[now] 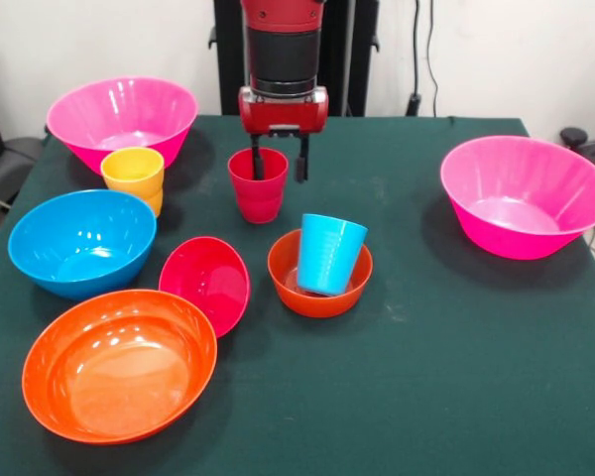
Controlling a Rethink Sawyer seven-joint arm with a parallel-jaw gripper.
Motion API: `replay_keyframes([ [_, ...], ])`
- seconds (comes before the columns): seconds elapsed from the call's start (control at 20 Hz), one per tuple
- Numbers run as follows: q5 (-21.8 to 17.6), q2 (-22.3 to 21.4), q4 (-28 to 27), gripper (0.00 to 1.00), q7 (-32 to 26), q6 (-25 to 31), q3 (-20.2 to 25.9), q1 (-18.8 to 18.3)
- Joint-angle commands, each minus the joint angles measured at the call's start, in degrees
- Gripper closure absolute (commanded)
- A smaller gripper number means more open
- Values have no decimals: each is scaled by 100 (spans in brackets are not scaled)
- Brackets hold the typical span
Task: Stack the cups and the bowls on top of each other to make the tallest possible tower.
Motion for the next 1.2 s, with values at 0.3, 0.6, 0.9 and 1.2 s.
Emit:
replay_keyframes([
  [0.3,-52,140,126,0,564,-81,55,92],
  [0.6,-85,141,145,100,443,77,114,45],
  [0.9,-70,142,163,100,436,116,137,28],
  [1.2,-16,4,145,100,474,124,122,60],
])
